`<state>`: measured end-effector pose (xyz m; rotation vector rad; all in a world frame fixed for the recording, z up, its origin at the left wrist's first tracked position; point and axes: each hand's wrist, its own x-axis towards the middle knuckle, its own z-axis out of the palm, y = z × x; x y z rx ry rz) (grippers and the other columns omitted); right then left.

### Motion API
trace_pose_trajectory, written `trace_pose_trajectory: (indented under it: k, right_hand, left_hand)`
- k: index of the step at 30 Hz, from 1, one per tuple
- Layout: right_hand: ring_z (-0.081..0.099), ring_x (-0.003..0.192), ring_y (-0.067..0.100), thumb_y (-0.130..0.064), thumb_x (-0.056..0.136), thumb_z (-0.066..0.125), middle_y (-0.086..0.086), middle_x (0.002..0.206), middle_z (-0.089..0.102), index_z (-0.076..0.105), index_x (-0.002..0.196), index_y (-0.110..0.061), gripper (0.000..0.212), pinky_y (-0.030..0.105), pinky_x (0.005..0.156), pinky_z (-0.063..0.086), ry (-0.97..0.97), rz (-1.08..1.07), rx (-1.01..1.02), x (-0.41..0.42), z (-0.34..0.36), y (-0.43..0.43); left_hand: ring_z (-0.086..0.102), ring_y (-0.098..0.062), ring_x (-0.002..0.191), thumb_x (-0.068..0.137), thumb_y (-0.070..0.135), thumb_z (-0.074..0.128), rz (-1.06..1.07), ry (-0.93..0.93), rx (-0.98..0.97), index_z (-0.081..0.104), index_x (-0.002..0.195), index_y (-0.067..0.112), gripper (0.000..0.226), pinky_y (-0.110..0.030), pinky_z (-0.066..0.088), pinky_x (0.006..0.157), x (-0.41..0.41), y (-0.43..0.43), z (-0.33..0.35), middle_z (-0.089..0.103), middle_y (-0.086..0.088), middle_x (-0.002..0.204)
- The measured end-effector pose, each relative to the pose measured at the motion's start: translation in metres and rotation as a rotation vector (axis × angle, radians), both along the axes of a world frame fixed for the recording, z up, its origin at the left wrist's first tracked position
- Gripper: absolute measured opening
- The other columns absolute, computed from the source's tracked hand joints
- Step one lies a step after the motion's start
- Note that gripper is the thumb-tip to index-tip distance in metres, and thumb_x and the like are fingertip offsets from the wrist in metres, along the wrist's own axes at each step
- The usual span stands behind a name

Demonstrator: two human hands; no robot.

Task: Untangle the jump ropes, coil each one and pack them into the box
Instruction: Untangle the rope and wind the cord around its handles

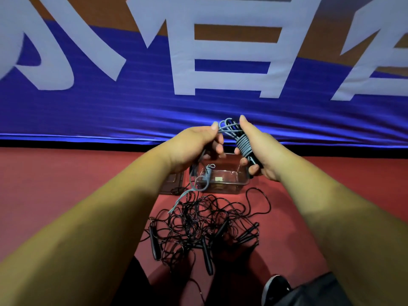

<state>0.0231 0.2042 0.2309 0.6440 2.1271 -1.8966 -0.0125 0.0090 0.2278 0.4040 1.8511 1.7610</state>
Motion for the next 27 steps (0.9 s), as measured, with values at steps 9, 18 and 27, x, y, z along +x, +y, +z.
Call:
trace_pose_trajectory:
  k: [9,18,27]
  right_hand:
    - [0.045,0.05,0.012,-0.085,0.08,0.066,0.001,0.084,0.061,0.066,0.107,-0.022,0.068,0.017,0.041,0.022,-0.055,-0.022,-0.162,-0.003,0.005,0.004]
    - [0.042,0.049,0.012,-0.064,0.093,0.07,0.002,0.082,0.062,0.064,0.104,-0.027,0.039,0.016,0.042,0.019,-0.048,0.066,-0.108,0.002,0.009,-0.001]
    - [0.033,0.046,0.007,-0.057,0.1,0.061,-0.002,0.073,0.053,0.06,0.107,-0.02,0.038,0.013,0.039,0.012,-0.262,0.481,-0.242,0.014,0.019,-0.007]
  left_hand:
    - [0.032,-0.013,0.055,0.111,0.028,0.038,-0.139,0.124,-0.136,0.07,0.114,0.004,0.04,-0.029,0.029,0.056,0.001,-0.005,0.003,0.043,0.001,0.063]
    - [0.054,-0.018,0.072,0.112,0.026,0.044,-0.151,0.182,-0.458,0.075,0.114,0.02,0.031,-0.031,0.041,0.072,-0.004,-0.015,-0.014,0.058,0.006,0.067]
    - [0.064,-0.023,0.078,0.111,0.019,0.049,-0.206,0.135,-0.555,0.068,0.095,0.016,0.025,-0.034,0.052,0.071,0.0,-0.015,-0.021,0.075,-0.003,0.081]
